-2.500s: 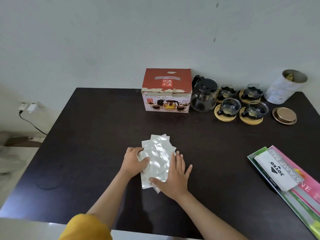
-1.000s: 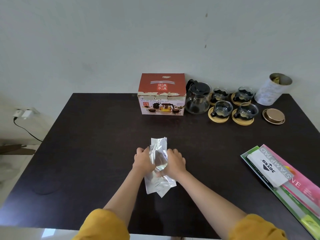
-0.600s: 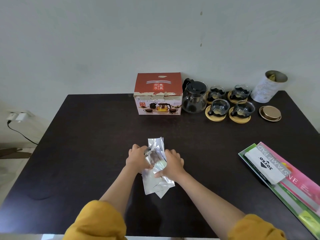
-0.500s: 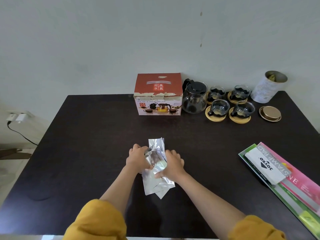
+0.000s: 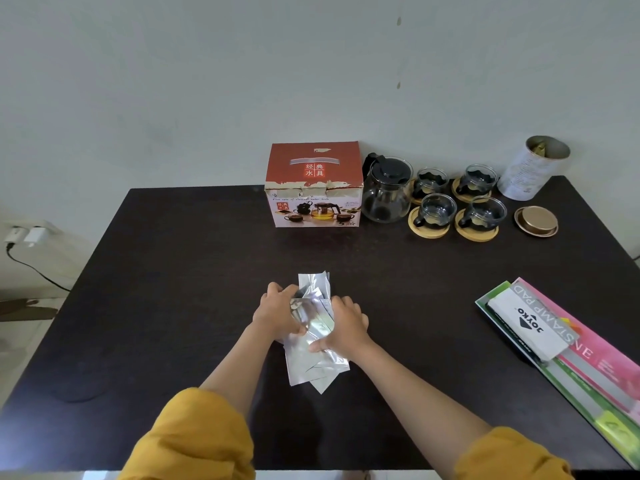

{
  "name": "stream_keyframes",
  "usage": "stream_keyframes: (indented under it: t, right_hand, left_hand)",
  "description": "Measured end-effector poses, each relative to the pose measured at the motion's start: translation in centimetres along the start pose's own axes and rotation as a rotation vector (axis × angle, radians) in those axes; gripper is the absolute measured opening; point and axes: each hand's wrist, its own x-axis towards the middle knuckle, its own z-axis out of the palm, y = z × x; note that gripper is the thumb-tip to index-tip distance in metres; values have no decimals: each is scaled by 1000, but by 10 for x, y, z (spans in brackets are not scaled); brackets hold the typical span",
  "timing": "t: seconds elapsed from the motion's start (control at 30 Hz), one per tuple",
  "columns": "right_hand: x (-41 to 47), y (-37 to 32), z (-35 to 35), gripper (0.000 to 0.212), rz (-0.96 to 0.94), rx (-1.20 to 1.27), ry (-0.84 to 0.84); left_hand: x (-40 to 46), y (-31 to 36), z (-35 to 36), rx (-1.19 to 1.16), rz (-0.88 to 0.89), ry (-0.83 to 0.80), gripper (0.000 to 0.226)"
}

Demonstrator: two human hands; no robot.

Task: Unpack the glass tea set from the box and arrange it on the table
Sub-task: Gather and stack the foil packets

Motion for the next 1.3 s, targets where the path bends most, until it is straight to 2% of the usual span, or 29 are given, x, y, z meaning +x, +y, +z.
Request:
stream_keyframes:
  t: [0.17,0.33,0.43,0.6,0.7,0.77,0.83,0.93,1.03,1.13,1.3]
  right_hand:
    - [-4,-1,2,75,-10,23,46]
    - [-16,3,13,59,-66,160,129]
    - [-18,2,16,48,-63,283,133]
    - [-14,0,5,36,-8,513,74]
    - [-11,1,-9,38,33,577,48]
    - [-10,4,-21,48,76,679,26]
    - [-11,6,-33,56,106,803,-2]
    - [-18,6,-51,51,135,979,-10]
    - [-27,2,-68,44,171,1120,75]
    - [-38,3,-76,47,252,1250,195]
    - [-70,9,-71,49,299,1297,238]
  left_hand:
    - [4,0,4,-13,32,10,68]
    - [-4,-5,9,-385,68,33,60]
    - [-13,-5,10,-485,81,73,55]
    - [-21,-6,1,-628,69,73,60]
    - [-22,-6,-5,-683,47,34,69]
    - [-23,-4,-11,-744,14,17,70]
    - [-25,2,-19,-837,9,-12,55]
    - [-29,22,-34,-924,84,-102,23]
    - [-28,40,-45,-950,171,-138,12]
    - [-27,50,-52,-938,180,-203,17]
    - [-42,58,-44,-880,250,-304,16]
